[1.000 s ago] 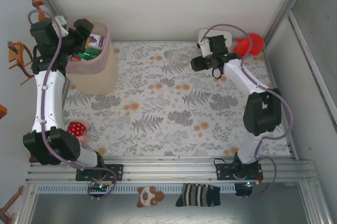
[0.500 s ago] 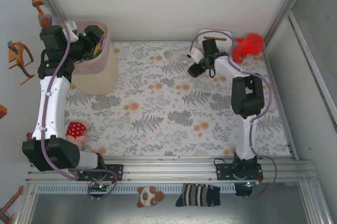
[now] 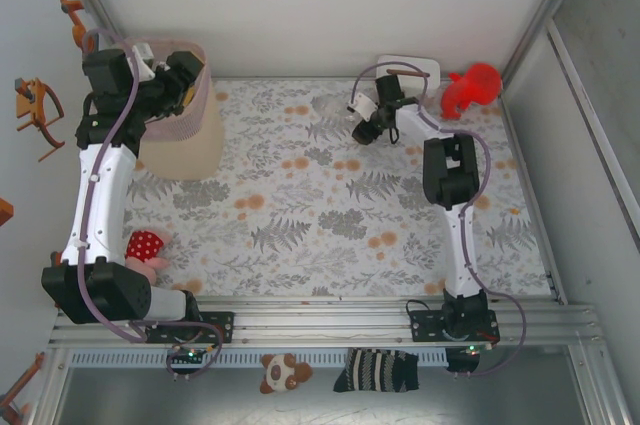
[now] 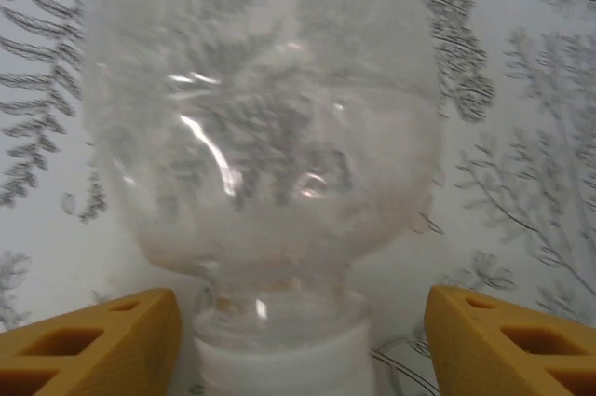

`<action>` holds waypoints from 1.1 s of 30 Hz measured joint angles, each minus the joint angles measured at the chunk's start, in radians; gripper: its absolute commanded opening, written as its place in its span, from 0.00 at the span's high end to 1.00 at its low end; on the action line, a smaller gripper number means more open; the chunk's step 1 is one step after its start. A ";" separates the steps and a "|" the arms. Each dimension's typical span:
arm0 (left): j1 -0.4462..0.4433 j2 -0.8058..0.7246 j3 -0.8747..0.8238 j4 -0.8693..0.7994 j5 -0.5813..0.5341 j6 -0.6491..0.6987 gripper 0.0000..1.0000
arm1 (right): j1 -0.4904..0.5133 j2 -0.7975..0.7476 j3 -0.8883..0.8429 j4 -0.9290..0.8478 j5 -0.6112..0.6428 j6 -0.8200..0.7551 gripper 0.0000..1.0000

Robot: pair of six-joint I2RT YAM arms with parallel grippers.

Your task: Put the plastic bottles in the bin

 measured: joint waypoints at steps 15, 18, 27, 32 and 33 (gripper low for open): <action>-0.002 0.000 0.025 -0.065 -0.004 0.107 0.26 | -0.001 -0.016 -0.031 0.010 -0.001 -0.029 0.69; -0.002 -0.002 0.043 -0.088 -0.005 0.159 0.25 | -0.001 -0.064 -0.089 0.003 0.000 -0.035 0.72; -0.002 -0.028 0.127 -0.174 0.021 0.345 0.25 | 0.019 -0.367 -0.311 0.010 0.026 -0.101 0.74; -0.012 -0.055 0.182 -0.220 0.087 0.475 0.25 | 0.076 -0.551 -0.420 0.018 0.061 -0.179 0.76; -0.018 -0.065 0.190 -0.237 0.100 0.508 0.25 | 0.092 -0.588 -0.447 0.020 0.068 -0.201 0.77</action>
